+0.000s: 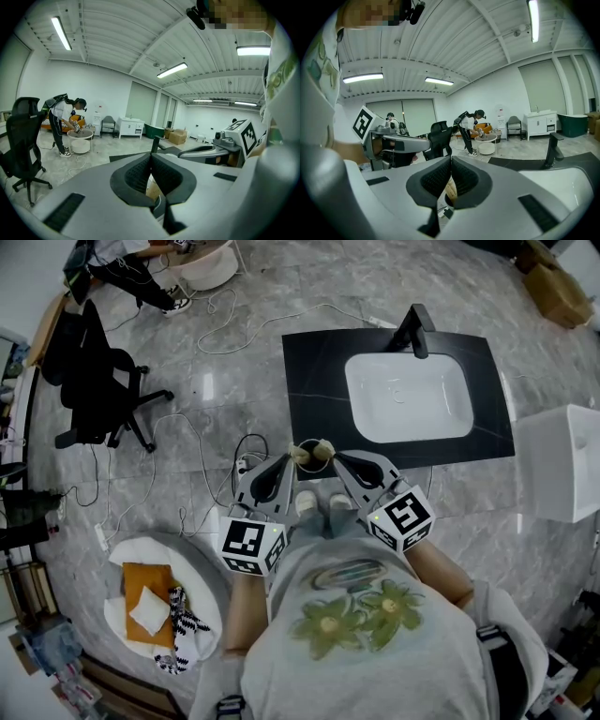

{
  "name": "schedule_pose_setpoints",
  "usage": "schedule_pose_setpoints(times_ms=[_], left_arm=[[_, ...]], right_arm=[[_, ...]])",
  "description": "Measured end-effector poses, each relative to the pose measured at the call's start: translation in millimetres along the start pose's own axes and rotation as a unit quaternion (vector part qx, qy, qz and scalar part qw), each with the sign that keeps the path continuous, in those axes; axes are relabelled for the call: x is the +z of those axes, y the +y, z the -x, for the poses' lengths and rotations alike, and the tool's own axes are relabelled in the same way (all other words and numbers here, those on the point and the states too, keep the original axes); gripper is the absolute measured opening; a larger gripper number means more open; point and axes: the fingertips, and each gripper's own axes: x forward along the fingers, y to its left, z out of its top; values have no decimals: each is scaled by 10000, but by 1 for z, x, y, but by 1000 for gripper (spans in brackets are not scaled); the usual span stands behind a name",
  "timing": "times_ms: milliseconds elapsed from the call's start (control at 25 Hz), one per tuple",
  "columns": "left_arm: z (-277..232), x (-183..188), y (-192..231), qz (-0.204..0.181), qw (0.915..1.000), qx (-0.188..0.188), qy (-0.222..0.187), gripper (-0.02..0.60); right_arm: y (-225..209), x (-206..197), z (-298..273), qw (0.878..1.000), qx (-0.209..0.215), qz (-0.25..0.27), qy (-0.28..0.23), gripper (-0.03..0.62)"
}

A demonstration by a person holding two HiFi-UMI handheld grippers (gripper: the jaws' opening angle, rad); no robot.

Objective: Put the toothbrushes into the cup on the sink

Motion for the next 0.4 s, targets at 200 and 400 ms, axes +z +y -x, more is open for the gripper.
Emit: schedule_pose_setpoints(times_ms=[200,400], left_arm=[[-1,-4,-4,5,10000,-4,26,18],[-1,-6,-8,9,10000,-27,47,18]], right_arm=[[-1,-4,3,10000,23,10,47,43],[0,-6,4,9999,37,25,101,43]])
